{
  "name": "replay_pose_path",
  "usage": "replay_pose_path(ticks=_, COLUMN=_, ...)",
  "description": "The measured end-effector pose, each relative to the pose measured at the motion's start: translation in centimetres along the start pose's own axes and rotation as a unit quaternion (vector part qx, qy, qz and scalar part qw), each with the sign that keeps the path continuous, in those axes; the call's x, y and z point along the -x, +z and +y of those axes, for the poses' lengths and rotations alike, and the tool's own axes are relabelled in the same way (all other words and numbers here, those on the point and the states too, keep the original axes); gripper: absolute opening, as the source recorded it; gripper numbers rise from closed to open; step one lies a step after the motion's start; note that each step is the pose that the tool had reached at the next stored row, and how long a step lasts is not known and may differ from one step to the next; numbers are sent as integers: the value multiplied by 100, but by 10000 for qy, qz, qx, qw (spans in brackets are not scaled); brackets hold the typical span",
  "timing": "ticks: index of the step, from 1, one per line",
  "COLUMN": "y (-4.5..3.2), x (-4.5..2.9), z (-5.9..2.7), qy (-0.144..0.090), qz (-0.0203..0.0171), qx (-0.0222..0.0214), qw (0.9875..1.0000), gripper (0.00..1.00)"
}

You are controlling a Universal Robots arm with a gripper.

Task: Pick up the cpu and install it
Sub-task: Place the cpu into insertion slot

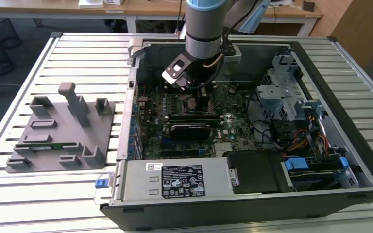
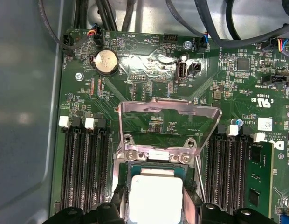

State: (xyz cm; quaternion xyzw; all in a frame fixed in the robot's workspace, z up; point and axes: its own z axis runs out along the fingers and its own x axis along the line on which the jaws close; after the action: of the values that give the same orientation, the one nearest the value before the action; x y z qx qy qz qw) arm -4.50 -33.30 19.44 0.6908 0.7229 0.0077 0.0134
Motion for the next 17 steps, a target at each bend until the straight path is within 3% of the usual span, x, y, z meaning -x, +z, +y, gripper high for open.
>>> replay_pose_path(ticks=9, y=-80, x=1, z=2, qy=0, qz=0, qx=0, qw=10000, gripper=58)
replay_pose_path(ticks=13, y=-97, x=1, z=3, qy=0, qz=-2, qx=0, qw=10000, gripper=40)
replay_pose_path(ticks=14, y=-102, x=1, z=3, qy=0, qz=-2, qx=0, qw=10000, gripper=40)
replay_pose_path(ticks=16, y=-110, x=1, z=4, qy=0, qz=-3, qx=1, qw=10000, gripper=29)
replay_pose_path(ticks=17, y=-113, x=0, z=4, qy=0, qz=-3, qx=1, qw=10000, gripper=29)
